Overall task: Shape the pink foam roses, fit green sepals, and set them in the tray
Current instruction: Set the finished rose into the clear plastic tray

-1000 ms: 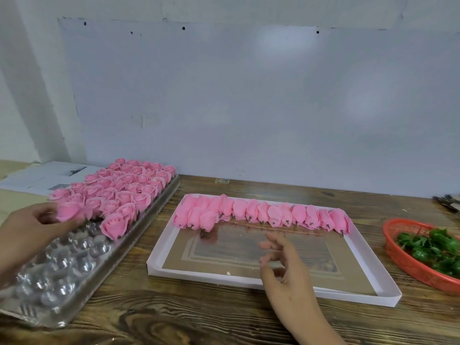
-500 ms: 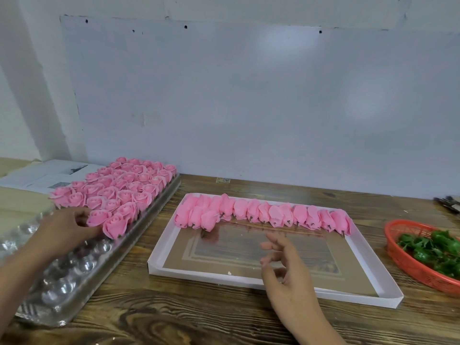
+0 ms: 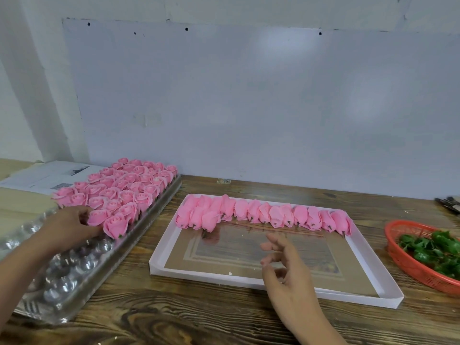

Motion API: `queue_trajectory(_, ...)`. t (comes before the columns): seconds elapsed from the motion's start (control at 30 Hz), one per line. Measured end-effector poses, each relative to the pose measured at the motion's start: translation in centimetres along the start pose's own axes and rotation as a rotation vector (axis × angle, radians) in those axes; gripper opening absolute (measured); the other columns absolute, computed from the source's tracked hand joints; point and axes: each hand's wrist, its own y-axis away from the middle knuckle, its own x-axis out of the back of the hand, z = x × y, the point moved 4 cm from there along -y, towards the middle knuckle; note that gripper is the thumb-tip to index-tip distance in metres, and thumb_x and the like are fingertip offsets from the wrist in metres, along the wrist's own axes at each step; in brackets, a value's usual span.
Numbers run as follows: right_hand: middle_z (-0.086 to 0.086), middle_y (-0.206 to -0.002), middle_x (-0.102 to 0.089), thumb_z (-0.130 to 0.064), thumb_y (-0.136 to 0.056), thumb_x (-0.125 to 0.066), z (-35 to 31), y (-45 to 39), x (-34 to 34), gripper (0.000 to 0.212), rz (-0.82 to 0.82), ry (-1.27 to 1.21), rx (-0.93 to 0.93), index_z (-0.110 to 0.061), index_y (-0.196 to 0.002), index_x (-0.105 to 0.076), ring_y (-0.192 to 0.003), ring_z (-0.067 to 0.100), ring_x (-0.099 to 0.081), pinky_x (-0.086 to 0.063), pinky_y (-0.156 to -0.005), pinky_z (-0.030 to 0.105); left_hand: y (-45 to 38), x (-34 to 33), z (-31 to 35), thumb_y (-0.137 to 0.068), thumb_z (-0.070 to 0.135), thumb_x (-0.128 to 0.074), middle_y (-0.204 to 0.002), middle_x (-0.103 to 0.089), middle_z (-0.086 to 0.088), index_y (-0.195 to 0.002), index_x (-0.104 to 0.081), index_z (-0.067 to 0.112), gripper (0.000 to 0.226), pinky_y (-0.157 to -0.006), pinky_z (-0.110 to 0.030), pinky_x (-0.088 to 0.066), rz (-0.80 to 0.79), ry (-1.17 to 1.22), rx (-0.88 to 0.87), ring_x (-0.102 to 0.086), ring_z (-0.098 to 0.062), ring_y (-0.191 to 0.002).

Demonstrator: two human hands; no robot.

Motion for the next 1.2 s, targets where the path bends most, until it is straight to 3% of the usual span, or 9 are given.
queue_trajectory(0.1,-0.011,-0.104,-0.065,0.009,-0.085,-0.056,0.0,0.0,0.0,0.059,0.000,0.001,0.001,-0.038,-0.121,-0.051,-0.090,0.008,-0.062,-0.046,-0.064,0.012,-0.2,0.2,-0.1,-0.072,0.024,-0.088,-0.079,-0.070,-0.020,-0.080,-0.068,0.004,0.029,-0.071,-0.046,-0.055,-0.042,0.045,-0.008,-0.067,-0.040,-0.074)
queue_trajectory(0.2,-0.012,-0.105,-0.065,0.008,-0.086,-0.057,-0.1,0.0,0.0,0.057,-0.005,0.002,0.005,-0.038,-0.120,-0.051,-0.090,0.008,-0.062,-0.046,-0.063,0.012,-0.3,0.4,-0.5,-0.067,0.021,-0.092,-0.075,-0.069,-0.023,-0.074,-0.072,0.009,0.024,-0.064,-0.041,-0.052,-0.059,0.098,-0.017,-0.065,-0.039,-0.067)
queue_trajectory(0.27,-0.014,-0.105,-0.065,0.007,-0.087,-0.058,0.0,0.0,-0.1,0.056,-0.007,0.004,0.005,-0.038,-0.121,-0.051,-0.090,0.007,-0.062,-0.047,-0.064,0.013,-0.4,0.3,-0.6,-0.066,0.019,-0.093,-0.074,-0.068,-0.022,-0.075,-0.073,0.010,0.023,-0.063,-0.037,-0.048,-0.084,0.116,-0.017,-0.061,-0.031,-0.063)
queue_trajectory(0.4,-0.018,-0.103,-0.065,0.007,-0.087,-0.056,0.2,0.0,-0.1,0.056,0.001,-0.009,-0.003,-0.038,-0.120,-0.052,-0.089,0.009,-0.062,-0.047,-0.064,0.014,-0.8,0.3,-0.4,-0.068,0.018,-0.092,-0.091,-0.071,-0.015,-0.088,-0.073,0.010,0.028,-0.083,-0.044,-0.052,-0.109,0.072,0.006,-0.065,-0.032,-0.085)
queue_trajectory(0.57,-0.026,-0.105,-0.062,0.009,-0.085,-0.055,0.3,-0.2,-0.1,0.059,0.006,-0.002,-0.008,-0.039,-0.119,-0.052,-0.090,0.008,-0.062,-0.047,-0.064,0.014,-1.4,0.4,0.3,-0.067,0.011,-0.091,-0.076,-0.074,-0.017,-0.083,-0.075,0.006,0.023,-0.079,-0.045,-0.055,-0.170,0.029,0.014,-0.070,-0.038,-0.077)
queue_trajectory(0.73,-0.027,-0.105,-0.061,0.006,-0.087,-0.056,0.2,-0.1,-0.1,0.057,0.001,0.009,-0.001,-0.042,-0.119,-0.052,-0.092,0.006,-0.062,-0.047,-0.066,0.013,-1.7,0.6,-0.1,-0.069,0.009,-0.090,-0.069,-0.075,-0.010,-0.082,-0.076,0.014,0.020,-0.083,-0.047,-0.056,-0.220,0.040,0.019,-0.072,-0.037,-0.076)
queue_trajectory(1.0,-0.017,-0.101,-0.066,0.006,-0.087,-0.057,0.2,-0.1,0.0,0.057,0.011,0.001,0.003,-0.042,-0.118,-0.053,-0.090,0.007,-0.063,-0.048,-0.067,0.013,-2.0,0.5,-0.5,-0.068,0.009,-0.091,-0.069,-0.076,-0.004,-0.084,-0.076,0.018,0.023,-0.084,-0.044,-0.057,-0.240,0.046,0.026,-0.073,-0.031,-0.074)
queue_trajectory(1.2,-0.030,-0.105,-0.061,0.004,-0.088,-0.057,0.0,-0.1,0.1,0.056,-0.001,0.009,0.005,-0.043,-0.118,-0.052,-0.092,0.006,-0.062,-0.048,-0.068,0.013,-2.4,0.5,-0.7,-0.067,0.007,-0.091,-0.075,-0.078,0.001,-0.084,-0.075,0.022,0.027,-0.079,-0.034,-0.055,-0.240,0.028,0.011,-0.073,-0.026,-0.073)
